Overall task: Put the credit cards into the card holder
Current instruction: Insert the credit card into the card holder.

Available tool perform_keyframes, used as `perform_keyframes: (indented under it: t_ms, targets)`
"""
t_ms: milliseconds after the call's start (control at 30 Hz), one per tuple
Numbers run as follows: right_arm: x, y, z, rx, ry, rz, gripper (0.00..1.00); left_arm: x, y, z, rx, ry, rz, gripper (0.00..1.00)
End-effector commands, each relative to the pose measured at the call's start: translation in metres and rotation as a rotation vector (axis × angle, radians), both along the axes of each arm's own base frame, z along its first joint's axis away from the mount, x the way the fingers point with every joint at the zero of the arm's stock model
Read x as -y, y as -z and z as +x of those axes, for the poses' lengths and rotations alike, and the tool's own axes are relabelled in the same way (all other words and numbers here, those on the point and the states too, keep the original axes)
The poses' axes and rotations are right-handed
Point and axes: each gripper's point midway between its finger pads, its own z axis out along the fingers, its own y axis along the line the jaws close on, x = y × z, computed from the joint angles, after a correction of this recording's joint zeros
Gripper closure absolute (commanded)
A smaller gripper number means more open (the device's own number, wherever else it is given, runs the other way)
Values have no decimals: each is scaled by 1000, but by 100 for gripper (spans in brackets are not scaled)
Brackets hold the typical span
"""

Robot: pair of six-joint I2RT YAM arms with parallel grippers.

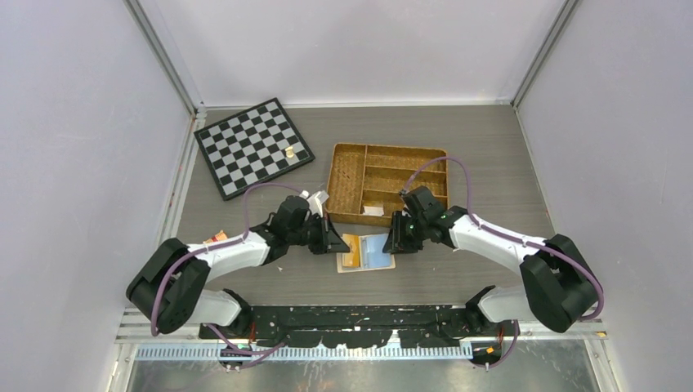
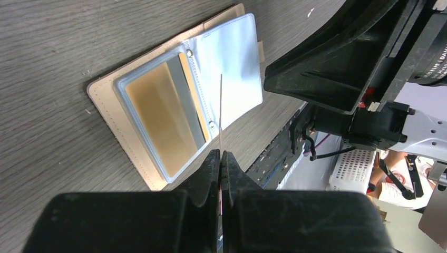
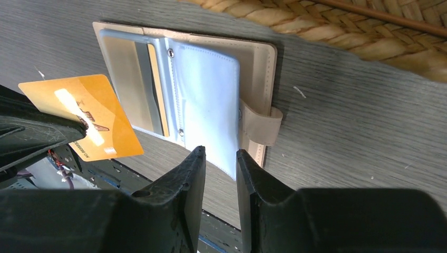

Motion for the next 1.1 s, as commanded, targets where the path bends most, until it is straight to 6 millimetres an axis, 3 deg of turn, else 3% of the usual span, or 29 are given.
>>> perform_keyframes:
  t_ms: [0, 367, 733, 1067]
  targets:
    - [-1, 3, 8, 30, 25, -1, 67, 11, -10, 10, 42, 4, -41, 100]
    - [-4, 18, 4, 0, 24, 6, 72, 22, -6, 11, 41, 18, -46, 100]
    - [3, 34, 1, -33, 53, -51, 97, 33, 15, 11, -28, 17, -15, 100]
    - [9, 43, -2, -52, 69, -91, 100, 38, 24, 9, -72, 14, -35, 100]
